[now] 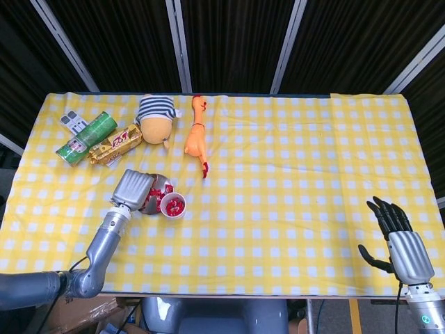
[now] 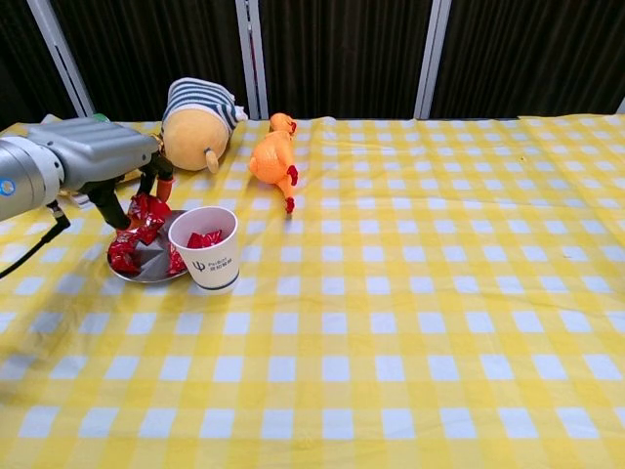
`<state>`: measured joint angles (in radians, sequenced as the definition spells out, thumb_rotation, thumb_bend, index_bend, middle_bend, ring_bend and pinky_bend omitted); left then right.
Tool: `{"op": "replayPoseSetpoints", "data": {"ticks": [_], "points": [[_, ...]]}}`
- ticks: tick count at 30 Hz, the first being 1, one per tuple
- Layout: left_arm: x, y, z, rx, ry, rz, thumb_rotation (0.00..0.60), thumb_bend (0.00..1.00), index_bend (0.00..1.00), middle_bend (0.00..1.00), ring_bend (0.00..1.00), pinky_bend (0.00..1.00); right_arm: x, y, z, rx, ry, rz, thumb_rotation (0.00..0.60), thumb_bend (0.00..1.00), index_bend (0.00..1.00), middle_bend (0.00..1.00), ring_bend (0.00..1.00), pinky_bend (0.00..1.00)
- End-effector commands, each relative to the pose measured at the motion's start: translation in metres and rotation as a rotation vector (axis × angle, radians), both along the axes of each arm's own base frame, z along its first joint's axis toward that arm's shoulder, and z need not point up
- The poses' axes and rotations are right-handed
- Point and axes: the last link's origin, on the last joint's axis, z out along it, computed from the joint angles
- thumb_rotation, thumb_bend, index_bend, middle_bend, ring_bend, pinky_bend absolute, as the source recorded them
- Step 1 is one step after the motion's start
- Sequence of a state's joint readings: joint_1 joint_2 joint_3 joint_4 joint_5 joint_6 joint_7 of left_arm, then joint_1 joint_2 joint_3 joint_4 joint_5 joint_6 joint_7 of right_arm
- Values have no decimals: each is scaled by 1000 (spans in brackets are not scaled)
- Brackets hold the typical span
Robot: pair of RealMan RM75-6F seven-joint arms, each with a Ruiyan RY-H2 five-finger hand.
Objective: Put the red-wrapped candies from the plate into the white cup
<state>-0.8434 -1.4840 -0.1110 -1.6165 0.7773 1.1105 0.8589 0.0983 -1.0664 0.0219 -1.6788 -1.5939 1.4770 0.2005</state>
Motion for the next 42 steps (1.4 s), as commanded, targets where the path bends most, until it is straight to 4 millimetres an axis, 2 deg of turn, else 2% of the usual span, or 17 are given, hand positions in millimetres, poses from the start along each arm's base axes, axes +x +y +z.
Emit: {"op": "replayPoseSetpoints", "data": {"ticks": [1,7,18,22,28,36,42], "points": [[17,-2,18,28,-34,-43,600,390,430,508,914,951,0,0,0,0,0,0,600,386,0,0,0,0],[36,-9,26,16,-67,-81,600,390,428,504,914,951,0,0,0,0,2,2,600,386,0,0,0,0],[46,-24,-8,-74,-69,-91,600,390,426,500,914,951,0,0,2,-6,-4,1,600,386,0,0,0,0],[47,-25,-13,-80,-69,-95,600,385,422,487,914,951,0,0,2,-4,-5,1,600,385,0,0,0,0],[47,-26,-15,-90,-75,-92,600,336,363,422,913,951,0,0,2,-4,-5,2,600,385,0,0,0,0],[47,-27,-13,-97,-97,-88,600,325,339,374,913,951,0,0,1,-3,-2,1,600,385,0,0,0,0],[51,-25,-4,-66,-152,-95,600,323,314,332,913,951,0,0,1,-4,-3,0,600,385,0,0,0,0]]}}
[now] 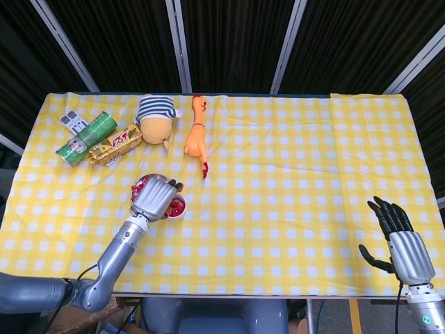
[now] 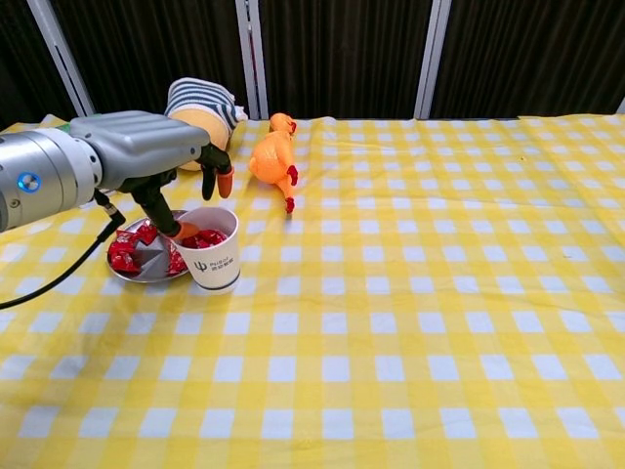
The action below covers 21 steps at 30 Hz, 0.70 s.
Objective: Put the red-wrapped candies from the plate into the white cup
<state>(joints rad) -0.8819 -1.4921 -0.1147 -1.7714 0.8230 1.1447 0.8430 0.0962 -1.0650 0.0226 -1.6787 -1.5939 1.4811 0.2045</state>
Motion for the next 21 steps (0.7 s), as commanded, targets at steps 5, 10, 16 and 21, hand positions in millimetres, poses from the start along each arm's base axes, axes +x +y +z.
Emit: {"op": "replayPoseSetpoints", "data": {"ticks": [5,10,16,21], "points": [[-2,6,20,54,-66,11,600,310,292,321,912,951,0,0,0,1,0,0,600,386,0,0,0,0],[-18,12,38,95,-50,46,600,282,289,321,912,951,0,0,0,1,0,-1,600,386,0,0,0,0],[-44,16,41,89,27,106,600,256,275,293,913,951,0,0,-1,3,4,0,600,385,0,0,0,0],[-55,18,29,57,87,115,600,217,236,259,913,951,0,0,-1,2,5,-3,600,386,0,0,0,0]]}}
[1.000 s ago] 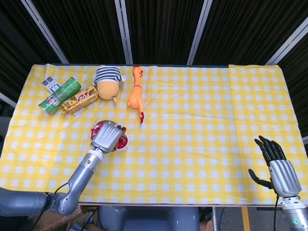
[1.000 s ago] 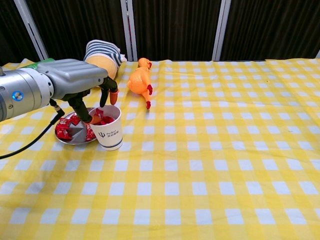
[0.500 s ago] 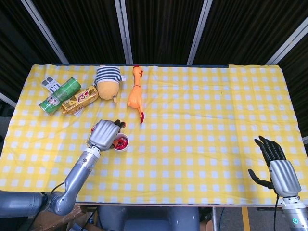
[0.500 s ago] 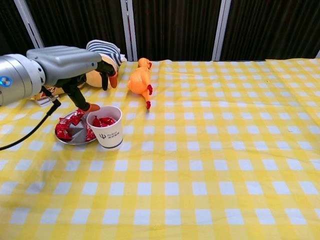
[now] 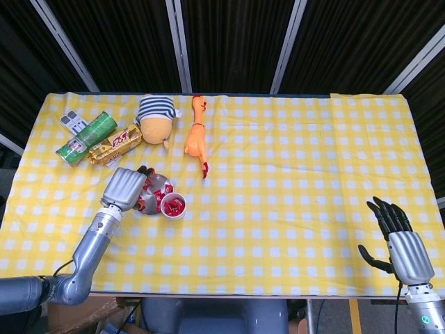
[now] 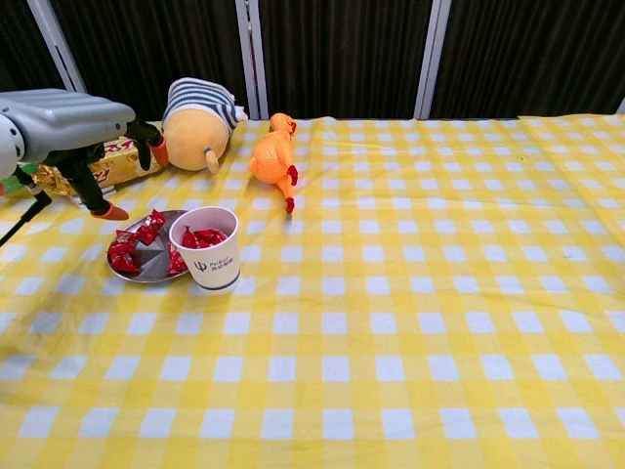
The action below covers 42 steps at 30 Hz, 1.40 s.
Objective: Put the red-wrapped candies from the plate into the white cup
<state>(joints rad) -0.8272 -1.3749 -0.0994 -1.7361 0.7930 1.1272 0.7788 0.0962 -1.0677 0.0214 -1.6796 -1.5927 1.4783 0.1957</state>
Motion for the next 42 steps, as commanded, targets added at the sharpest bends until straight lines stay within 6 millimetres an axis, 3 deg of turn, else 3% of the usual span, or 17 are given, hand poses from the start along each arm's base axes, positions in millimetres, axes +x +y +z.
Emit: {"op": "replayPoseSetpoints", "data": {"ticks": [1,14,24,35,42], "points": [[-7,1,-9,-25,38,6,600,215,233,253,912,951,0,0,0,-1,-1,-1,600,386,0,0,0,0],[-9,11,-53,-79,83,6,600,215,252,262,913,951,-1,-1,1,0,-11,-3,600,386,0,0,0,0],[-1,14,-71,-109,83,-17,600,215,275,259,913,951,-1,-2,2,1,-15,-4,600,386,0,0,0,0],[-2,14,-75,-120,92,-23,600,217,348,350,913,951,-1,-2,2,2,-17,-6,600,386,0,0,0,0],[-5,13,-67,-112,99,-22,600,218,342,358,913,951,-1,-2,1,5,-17,-8,600,386,0,0,0,0]]}}
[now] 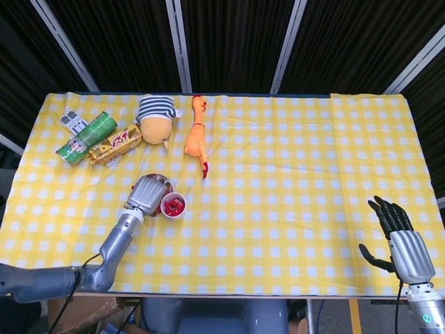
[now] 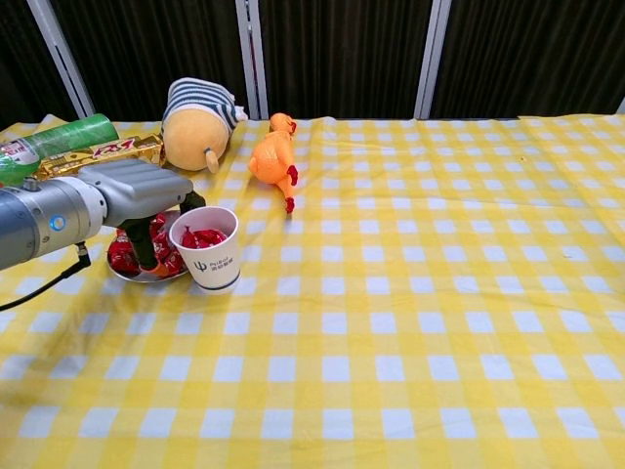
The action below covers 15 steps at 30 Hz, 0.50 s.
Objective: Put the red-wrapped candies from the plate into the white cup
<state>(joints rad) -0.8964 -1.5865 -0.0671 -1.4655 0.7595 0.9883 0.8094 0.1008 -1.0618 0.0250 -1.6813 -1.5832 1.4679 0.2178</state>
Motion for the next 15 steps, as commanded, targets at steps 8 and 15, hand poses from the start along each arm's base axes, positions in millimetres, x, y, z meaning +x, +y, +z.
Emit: {"op": "replayPoseSetpoints", "data": {"ticks": [8,15], "points": [[-6,1,11,-6,40,29,600,218,306,304,913,951,0,0,-1,1,-1,-5,600,386,0,0,0,0],[-5,4,11,-8,44,40,600,218,305,295,913,951,0,0,-1,3,-3,-9,600,386,0,0,0,0]]}}
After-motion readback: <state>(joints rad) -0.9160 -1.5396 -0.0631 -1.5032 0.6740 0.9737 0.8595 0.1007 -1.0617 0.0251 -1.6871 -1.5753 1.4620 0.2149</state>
